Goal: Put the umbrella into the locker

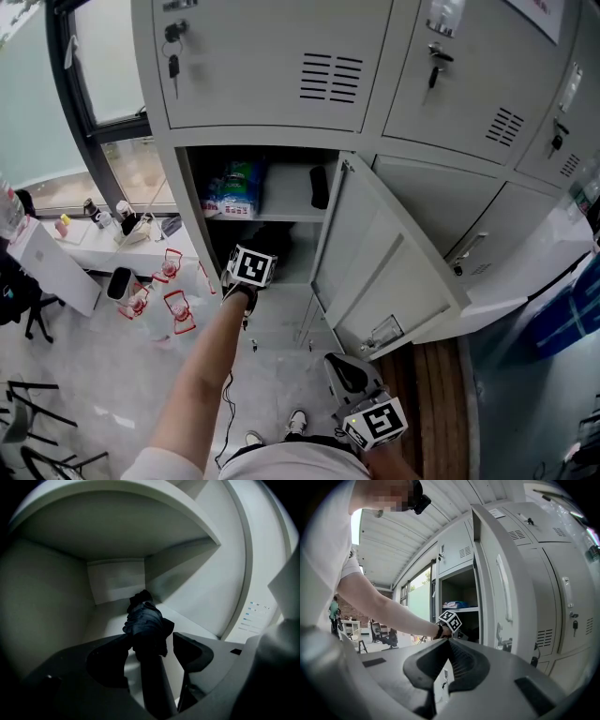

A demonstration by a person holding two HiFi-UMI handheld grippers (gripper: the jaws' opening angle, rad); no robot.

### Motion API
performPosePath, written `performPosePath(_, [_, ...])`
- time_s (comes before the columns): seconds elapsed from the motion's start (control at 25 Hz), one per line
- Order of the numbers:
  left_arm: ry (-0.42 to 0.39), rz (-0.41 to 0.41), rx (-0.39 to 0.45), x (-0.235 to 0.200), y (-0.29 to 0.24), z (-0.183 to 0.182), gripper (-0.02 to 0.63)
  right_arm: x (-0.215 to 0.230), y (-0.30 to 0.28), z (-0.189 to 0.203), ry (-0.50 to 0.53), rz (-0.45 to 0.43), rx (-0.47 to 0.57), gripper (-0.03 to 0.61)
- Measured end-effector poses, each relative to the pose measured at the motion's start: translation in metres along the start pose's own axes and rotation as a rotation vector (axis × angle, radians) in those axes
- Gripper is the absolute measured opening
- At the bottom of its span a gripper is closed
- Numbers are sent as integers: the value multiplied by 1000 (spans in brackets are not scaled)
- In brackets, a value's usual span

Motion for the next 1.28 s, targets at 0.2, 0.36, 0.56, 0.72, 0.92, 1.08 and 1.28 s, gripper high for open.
performPosePath(0.2, [-18,-14,12,-2,2,1,301,-5,8,5,-5,6,-8,18])
performPosePath(0.36, [2,-17,3,-2,5,3,301,-5,14,2,0,18,0,18])
performPosePath(0.56, [-7,-26,15,0,15,-2,301,-6,20,0,2,31,6,18])
performPosePath(0.72, [-14,-36,26,2,25,0,301,-11,24,1,-2,36,11,18])
performPosePath(0.92, [-48,-69,51,-1,39,0,276,-22,28,-2,-1,32,23,18])
performPosePath(1.08, [-55,-84,59,-2,48,3,231,-30,34,0,-2,35,22,18])
performPosePath(1.28, [-61,-89,56,-2,61,7,172,-38,42,1,-7,44,24,18])
Point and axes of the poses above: the fingertips, and each gripper's own axes: y backward along the fingers, x to its right, z out of its underside, the point moved 2 cm from there along y, backward along the fingers, and after that the axes turned 2 degrees about y, right-handed, at the moved point
